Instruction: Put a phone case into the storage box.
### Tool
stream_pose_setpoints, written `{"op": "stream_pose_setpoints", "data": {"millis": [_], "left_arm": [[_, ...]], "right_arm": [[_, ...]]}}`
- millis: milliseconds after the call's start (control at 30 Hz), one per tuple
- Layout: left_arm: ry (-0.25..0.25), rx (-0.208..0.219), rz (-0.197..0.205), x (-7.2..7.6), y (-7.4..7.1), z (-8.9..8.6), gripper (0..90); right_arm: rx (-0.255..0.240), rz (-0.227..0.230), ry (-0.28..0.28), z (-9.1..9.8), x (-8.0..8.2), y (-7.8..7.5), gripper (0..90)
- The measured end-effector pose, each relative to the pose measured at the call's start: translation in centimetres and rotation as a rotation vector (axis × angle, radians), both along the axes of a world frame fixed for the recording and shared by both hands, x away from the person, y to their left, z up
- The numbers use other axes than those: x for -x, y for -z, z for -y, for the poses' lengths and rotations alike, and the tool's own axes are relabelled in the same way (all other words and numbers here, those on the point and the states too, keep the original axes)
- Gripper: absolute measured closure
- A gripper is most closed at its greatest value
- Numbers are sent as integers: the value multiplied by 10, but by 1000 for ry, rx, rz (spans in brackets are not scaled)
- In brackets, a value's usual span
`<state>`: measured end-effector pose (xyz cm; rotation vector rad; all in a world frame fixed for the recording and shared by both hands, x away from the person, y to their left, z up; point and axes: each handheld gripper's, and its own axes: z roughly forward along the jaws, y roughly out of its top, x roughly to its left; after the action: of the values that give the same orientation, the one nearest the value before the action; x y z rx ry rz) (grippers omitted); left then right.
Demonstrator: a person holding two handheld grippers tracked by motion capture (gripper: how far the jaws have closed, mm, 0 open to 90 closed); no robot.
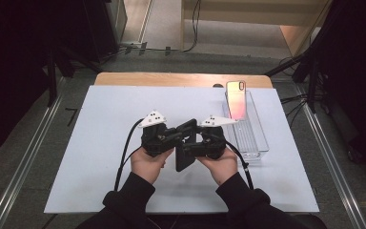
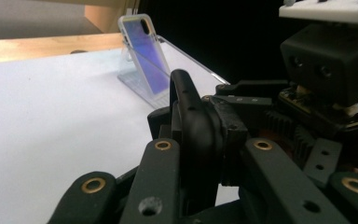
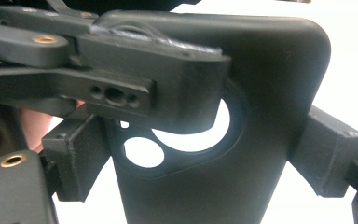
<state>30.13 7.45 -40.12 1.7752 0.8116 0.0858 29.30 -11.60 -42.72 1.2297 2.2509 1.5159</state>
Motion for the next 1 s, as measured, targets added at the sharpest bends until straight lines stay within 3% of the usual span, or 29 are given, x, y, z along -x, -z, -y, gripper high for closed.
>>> {"op": "stream_pose_setpoints", "data": {"millis": [300, 567, 1000], "left_arm": [[-8, 34, -17, -3, -11, -7, 617], [21, 76, -123, -15, -16, -18, 502], [34, 81, -203, -20, -15, -41, 403]], "right_arm": [[14, -6, -2, 1, -1, 1, 125], [35, -25, 18, 6, -6, 6, 125], [47, -39, 71, 22, -13, 6, 125]]}}
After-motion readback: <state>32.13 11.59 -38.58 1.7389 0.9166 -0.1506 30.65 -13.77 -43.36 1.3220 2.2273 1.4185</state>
